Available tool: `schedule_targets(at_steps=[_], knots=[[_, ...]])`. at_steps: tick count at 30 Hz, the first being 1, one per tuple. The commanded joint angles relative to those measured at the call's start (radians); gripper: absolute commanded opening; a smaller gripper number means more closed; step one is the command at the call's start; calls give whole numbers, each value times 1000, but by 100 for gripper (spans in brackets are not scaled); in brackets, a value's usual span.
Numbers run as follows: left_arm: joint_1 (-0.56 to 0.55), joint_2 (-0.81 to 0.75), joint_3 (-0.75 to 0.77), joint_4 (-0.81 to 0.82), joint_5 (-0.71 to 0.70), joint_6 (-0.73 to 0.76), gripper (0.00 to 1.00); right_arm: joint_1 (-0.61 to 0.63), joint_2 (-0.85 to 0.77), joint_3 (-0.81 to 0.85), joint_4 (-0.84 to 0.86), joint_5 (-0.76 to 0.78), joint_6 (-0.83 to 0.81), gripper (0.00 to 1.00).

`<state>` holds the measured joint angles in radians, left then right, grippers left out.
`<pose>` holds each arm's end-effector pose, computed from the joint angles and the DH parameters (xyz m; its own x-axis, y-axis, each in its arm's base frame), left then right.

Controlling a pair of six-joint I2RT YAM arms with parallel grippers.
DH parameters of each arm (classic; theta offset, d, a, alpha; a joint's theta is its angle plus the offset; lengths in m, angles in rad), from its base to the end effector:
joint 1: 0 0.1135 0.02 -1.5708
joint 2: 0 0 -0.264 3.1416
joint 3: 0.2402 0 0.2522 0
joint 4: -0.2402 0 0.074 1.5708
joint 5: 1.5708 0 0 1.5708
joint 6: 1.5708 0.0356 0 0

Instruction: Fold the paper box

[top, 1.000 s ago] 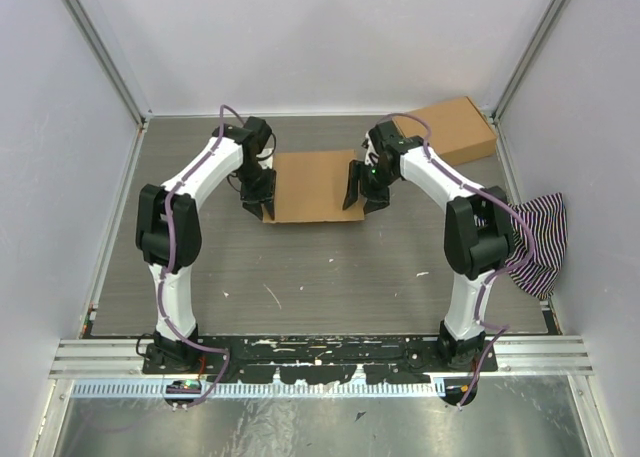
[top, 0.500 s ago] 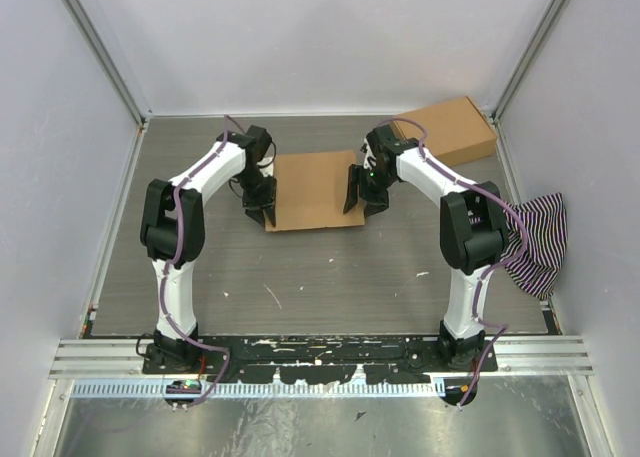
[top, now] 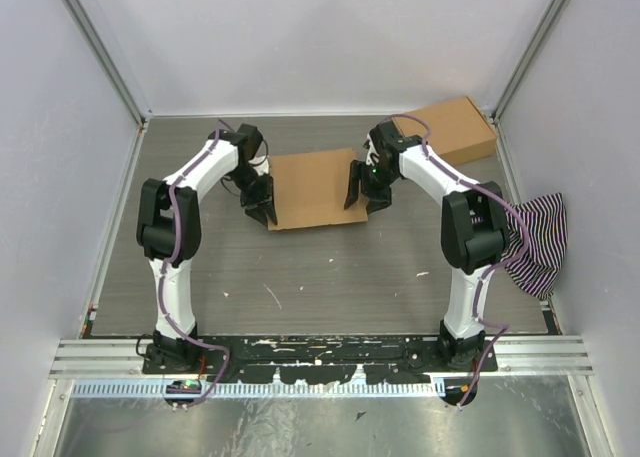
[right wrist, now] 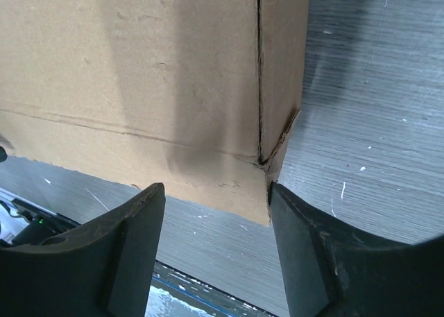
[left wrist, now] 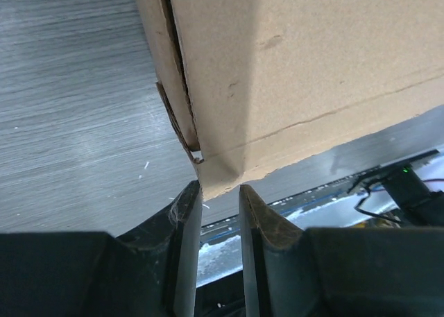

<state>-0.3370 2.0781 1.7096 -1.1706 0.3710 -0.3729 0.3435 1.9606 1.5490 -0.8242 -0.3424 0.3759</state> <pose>0.3749 -0.1450 0.2049 -0.9947 -0.0113 0.1025 -0.0466 0.9360 -0.3490 0.3765 0.1474 0.2131 -0.9818 0.0161 -0.1894 -0.0653 0.9072 0.4156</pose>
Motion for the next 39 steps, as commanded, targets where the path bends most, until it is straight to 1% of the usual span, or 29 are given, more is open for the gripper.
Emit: schedule_targets(at_steps=[1,5,18,27,32,39], knots=[[13,-50,30,48,235,-36,33,12,-60,74,39,-174,38,67],[35,-58,1,68,305,-40,33,-6,-63,83,39,-215,42,69],[68,-58,-31,88,436,-48,33,-35,-51,108,40,-316,48,70],[93,-62,-70,145,535,-86,33,-41,-40,126,45,-365,55,70],[98,-55,-65,126,499,-73,33,-43,-30,123,46,-362,52,70],[100,-13,-69,114,412,-41,32,-40,-20,77,61,-331,37,69]])
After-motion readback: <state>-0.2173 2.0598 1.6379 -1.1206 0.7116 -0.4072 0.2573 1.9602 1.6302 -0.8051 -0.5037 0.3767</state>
